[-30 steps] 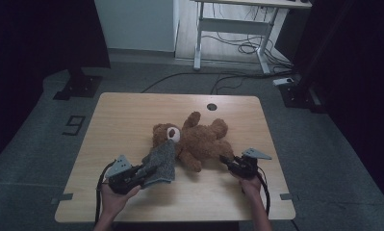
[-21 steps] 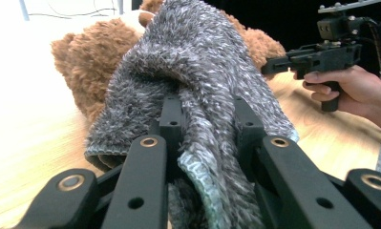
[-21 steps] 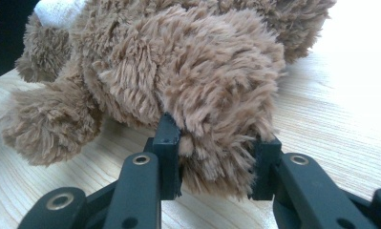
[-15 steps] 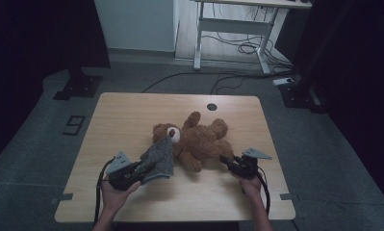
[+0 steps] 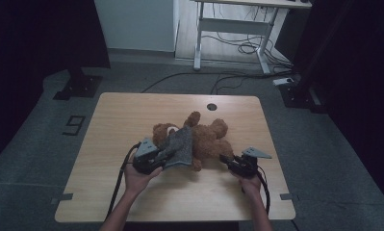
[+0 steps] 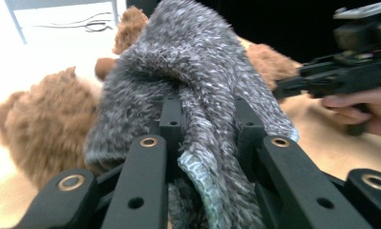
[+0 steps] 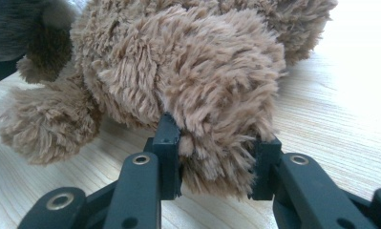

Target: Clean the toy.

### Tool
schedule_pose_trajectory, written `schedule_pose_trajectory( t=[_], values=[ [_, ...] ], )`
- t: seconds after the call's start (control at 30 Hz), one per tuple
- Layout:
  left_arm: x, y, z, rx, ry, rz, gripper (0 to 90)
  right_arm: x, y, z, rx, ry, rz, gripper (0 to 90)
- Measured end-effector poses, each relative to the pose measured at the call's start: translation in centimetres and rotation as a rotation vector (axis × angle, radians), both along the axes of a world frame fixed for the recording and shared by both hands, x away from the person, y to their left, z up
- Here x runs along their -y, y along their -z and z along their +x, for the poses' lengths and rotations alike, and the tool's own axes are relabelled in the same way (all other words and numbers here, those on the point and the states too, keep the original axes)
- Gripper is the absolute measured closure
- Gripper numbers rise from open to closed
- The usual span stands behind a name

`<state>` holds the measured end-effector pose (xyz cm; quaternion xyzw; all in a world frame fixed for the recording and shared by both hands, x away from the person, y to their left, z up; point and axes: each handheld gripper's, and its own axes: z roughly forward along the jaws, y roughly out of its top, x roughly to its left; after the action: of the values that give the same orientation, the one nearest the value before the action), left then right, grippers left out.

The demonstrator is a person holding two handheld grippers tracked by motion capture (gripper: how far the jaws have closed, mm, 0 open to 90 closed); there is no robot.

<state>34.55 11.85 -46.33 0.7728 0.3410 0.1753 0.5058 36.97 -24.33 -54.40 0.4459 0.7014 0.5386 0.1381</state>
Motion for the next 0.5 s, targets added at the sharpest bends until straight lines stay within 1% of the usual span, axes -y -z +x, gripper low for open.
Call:
schedule_pose_trajectory(
  t=[0.03, 0.07, 0.13, 0.2, 0.27, 0.3, 0.4, 0.47, 0.5],
  values=[
    [1.0, 0.1, 0.7, 0.008, -0.019, 0.032, 71.5, 0.0, 0.0, 0.0, -0.002, 0.001, 0.002, 64.9],
    [1.0, 0.1, 0.7, 0.008, -0.019, 0.032, 71.6, 0.0, 0.0, 0.0, -0.002, 0.001, 0.002, 64.9],
    [1.8, 0.4, 1.2, 0.009, -0.035, 0.069, 71.6, 0.0, 0.0, 0.0, -0.001, -0.001, 0.002, 64.9],
    [2.4, 1.2, 1.5, 0.008, -0.043, 0.122, 71.5, 0.0, 0.0, 0.0, 0.001, -0.002, 0.003, 64.9],
    [2.8, 2.1, 1.7, 0.002, -0.047, 0.156, 71.5, 0.0, 0.0, 0.0, -0.001, -0.003, 0.001, 64.9],
    [2.8, 2.5, 1.7, 0.003, -0.052, 0.161, 71.5, 0.1, 0.0, 0.0, -0.002, -0.006, -0.002, 64.9],
    [2.2, 3.2, 1.5, -0.003, -0.053, 0.135, 71.5, 0.1, 0.0, 0.0, -0.003, -0.009, -0.007, 65.1],
    [1.8, 3.4, 1.1, 0.008, -0.052, 0.143, 71.6, 0.1, 0.0, 0.0, -0.006, -0.011, -0.01, 65.2],
    [1.3, 3.6, 0.8, 0.01, -0.056, 0.14, 71.6, 0.2, 0.1, 0.1, -0.011, -0.014, -0.01, 65.3]
  ],
)
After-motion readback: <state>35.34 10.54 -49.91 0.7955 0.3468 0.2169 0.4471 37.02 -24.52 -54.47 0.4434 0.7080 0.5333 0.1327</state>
